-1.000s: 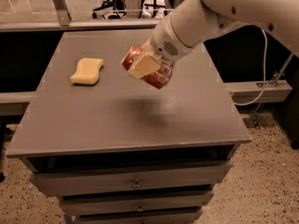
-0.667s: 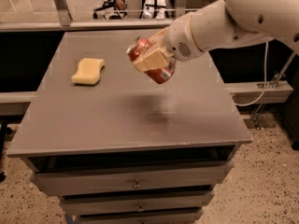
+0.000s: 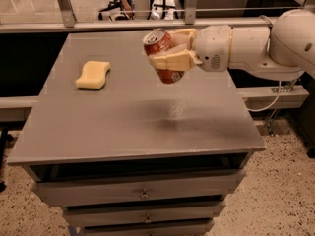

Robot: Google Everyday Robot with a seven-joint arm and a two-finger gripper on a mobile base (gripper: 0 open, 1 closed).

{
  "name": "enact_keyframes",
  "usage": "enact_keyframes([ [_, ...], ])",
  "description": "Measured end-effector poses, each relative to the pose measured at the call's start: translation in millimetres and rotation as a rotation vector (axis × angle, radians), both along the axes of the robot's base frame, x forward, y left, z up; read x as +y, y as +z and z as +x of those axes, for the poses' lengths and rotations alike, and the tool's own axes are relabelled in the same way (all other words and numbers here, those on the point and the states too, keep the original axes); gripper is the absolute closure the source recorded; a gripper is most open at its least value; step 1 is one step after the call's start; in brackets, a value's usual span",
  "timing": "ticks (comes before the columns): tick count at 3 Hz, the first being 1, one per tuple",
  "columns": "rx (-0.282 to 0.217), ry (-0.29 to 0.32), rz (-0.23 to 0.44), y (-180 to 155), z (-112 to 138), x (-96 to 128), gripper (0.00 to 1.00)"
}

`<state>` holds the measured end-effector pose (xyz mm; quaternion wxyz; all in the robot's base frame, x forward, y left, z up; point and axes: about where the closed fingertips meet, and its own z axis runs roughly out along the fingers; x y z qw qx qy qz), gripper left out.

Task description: Place coke can upright

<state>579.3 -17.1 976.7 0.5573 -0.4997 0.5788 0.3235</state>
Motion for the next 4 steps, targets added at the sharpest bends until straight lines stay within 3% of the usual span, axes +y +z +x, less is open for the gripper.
enact_keyframes([
  [1, -0.075, 0.058, 0.098, 1, -10, -5, 1.0],
  [2, -0.112, 0.1, 0.156, -6, -18, -7, 1.0],
  [4, -0.077, 0.102, 0.193, -8, -23, -7, 1.0],
])
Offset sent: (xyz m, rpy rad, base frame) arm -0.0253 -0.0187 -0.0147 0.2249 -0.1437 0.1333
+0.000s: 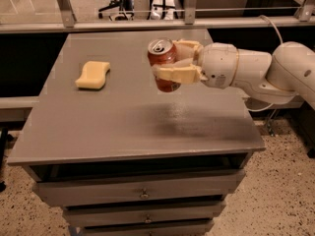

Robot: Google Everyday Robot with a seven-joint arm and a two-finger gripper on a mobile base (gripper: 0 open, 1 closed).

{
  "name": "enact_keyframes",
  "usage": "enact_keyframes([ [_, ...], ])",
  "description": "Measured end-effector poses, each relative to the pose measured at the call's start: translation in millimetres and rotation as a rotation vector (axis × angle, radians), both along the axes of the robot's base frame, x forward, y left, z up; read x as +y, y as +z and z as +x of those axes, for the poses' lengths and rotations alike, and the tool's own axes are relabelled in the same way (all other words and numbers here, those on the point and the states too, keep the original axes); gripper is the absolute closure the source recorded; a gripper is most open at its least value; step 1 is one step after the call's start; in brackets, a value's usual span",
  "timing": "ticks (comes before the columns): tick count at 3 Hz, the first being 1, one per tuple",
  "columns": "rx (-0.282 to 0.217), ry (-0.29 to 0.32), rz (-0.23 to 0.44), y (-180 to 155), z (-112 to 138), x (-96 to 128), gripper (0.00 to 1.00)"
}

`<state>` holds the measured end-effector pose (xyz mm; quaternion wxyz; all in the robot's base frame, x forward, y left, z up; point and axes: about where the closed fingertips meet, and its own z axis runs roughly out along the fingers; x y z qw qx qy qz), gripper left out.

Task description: Place coke can upright

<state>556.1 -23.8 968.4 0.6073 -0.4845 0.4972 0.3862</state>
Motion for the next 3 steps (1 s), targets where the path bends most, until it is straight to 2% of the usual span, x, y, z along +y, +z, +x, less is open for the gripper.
enact_keyframes([
  [1, 0.032, 0.013, 0.061, -5, -6, 1, 1.0],
  [3, 0.085, 0.054, 0.117, -17, -13, 9, 1.0],
])
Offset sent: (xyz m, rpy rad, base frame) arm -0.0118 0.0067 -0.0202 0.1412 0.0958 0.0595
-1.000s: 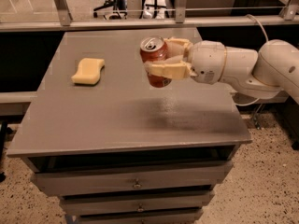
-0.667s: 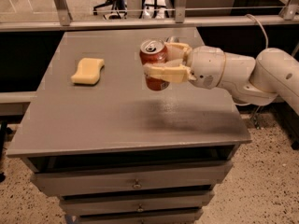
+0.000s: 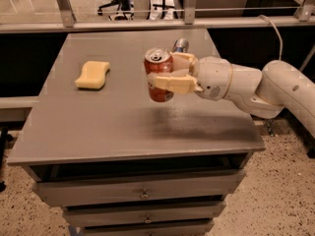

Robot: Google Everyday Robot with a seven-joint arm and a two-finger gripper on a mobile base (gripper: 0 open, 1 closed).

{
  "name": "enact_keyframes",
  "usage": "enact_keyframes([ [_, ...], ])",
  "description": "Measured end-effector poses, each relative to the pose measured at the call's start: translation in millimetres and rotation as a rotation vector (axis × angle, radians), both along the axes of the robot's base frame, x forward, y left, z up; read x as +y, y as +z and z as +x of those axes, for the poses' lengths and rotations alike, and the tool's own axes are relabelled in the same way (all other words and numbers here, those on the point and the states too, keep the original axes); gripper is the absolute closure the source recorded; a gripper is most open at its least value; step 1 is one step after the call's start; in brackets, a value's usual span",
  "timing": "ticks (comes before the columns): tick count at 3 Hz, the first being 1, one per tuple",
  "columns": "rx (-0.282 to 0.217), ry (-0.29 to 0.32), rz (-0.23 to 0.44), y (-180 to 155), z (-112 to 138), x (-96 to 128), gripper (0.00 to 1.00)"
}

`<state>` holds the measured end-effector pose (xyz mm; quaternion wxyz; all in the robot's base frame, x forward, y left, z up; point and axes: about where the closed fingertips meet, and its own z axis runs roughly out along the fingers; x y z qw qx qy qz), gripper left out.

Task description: Place coke can upright

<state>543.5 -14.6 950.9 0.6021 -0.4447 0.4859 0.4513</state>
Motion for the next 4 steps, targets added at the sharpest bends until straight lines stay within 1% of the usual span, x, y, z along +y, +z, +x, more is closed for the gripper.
enact_keyframes([
  [1, 0.035, 0.029, -0.027, -12, -3, 5, 1.0],
  [2, 0.07, 0.055, -0.064, -39, -6, 8, 1.0],
  [3, 0.072, 0.054, -0.062, -46, -6, 8, 1.0],
  [4, 0.071, 0.055, -0.068, -52, -9, 6, 0.84],
])
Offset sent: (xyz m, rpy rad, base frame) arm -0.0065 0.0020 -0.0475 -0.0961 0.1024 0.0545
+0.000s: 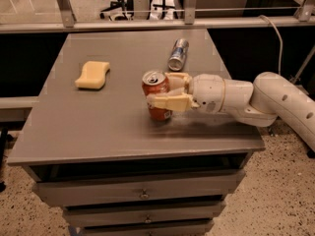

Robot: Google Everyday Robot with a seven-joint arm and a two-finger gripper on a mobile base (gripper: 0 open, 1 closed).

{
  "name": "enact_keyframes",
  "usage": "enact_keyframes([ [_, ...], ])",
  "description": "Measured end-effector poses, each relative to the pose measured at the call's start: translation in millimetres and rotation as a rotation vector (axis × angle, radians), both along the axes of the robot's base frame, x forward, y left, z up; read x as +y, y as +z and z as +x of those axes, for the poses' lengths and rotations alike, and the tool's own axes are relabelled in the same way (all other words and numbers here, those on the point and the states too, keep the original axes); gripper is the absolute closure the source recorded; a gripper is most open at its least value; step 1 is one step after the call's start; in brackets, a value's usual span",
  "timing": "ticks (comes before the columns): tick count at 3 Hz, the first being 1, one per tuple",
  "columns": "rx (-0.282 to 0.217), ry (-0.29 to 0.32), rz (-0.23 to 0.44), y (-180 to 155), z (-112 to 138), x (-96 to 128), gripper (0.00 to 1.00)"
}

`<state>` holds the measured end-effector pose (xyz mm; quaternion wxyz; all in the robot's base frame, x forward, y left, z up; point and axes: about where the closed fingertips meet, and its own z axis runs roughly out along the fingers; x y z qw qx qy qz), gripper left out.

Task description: Place coke can upright

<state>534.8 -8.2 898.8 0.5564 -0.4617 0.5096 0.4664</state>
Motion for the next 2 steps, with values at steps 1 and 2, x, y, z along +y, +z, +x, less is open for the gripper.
enact_keyframes([
  [1, 0.001, -0.004, -0.003, -5.5, -1.9, -2.4, 0.62],
  [2, 0.005, -0.011, -0.006, -10.6, -4.0, -6.3, 0.36],
])
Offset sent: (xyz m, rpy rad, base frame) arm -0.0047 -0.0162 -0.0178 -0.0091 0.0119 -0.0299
